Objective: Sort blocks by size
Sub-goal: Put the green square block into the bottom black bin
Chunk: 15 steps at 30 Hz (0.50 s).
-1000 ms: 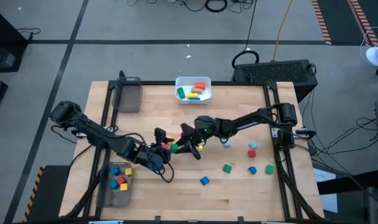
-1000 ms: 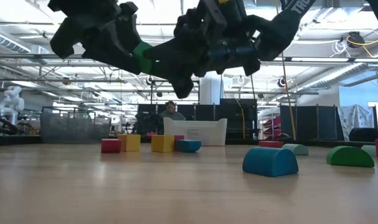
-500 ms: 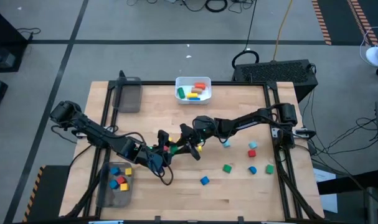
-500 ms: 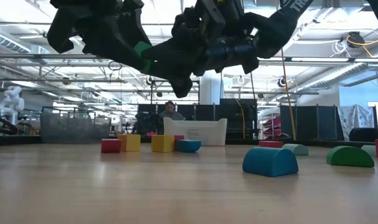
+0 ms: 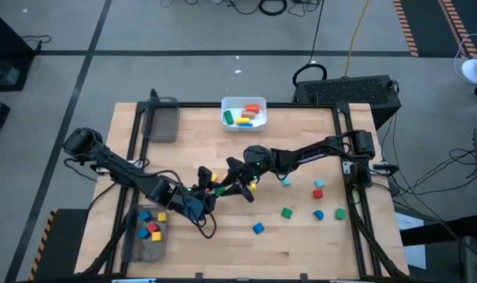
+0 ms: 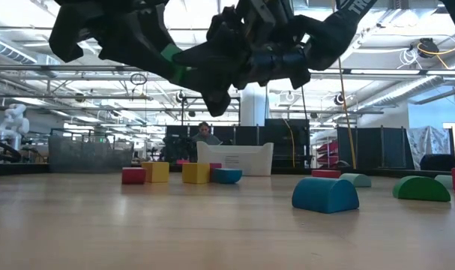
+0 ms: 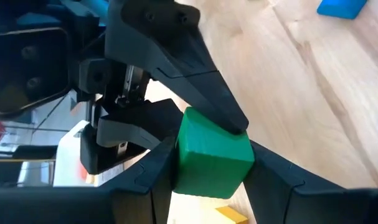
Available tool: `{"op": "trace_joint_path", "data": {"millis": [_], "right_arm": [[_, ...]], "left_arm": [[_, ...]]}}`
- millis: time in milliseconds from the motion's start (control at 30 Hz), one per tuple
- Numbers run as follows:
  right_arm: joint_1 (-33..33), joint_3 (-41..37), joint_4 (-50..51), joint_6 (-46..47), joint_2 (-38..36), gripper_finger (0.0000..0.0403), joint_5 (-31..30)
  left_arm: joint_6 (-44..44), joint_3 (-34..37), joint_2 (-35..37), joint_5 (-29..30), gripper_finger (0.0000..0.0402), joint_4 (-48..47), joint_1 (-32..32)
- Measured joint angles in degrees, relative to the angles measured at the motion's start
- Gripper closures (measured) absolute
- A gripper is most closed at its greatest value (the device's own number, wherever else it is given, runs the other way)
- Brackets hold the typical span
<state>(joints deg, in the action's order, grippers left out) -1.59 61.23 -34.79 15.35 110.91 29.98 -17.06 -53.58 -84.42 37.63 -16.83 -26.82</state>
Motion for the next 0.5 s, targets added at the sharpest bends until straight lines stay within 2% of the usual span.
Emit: {"op": "trace_joint_path", "data": {"millis": [200,333,500], "right_arm": [[0.1,0.0,-0.3,-3.4,0.0,0.0221,-4.5],[-0.2,-0.1,1.3,-4.6,0.0,0.0198,-5.3],[-0.2,-0.1,1.3,-5.1,0.0,0.0187,-6.6]], "left_arm": [[8.3,0.0,0.0,5.0,0.0239,-1.9,-2.1],[16.3,0.0,0.1,5.3,0.0239,-6.0,-3.0],[24.4,0.0,0.1,5.3,0.0254,-11.5,-3.8]]}}
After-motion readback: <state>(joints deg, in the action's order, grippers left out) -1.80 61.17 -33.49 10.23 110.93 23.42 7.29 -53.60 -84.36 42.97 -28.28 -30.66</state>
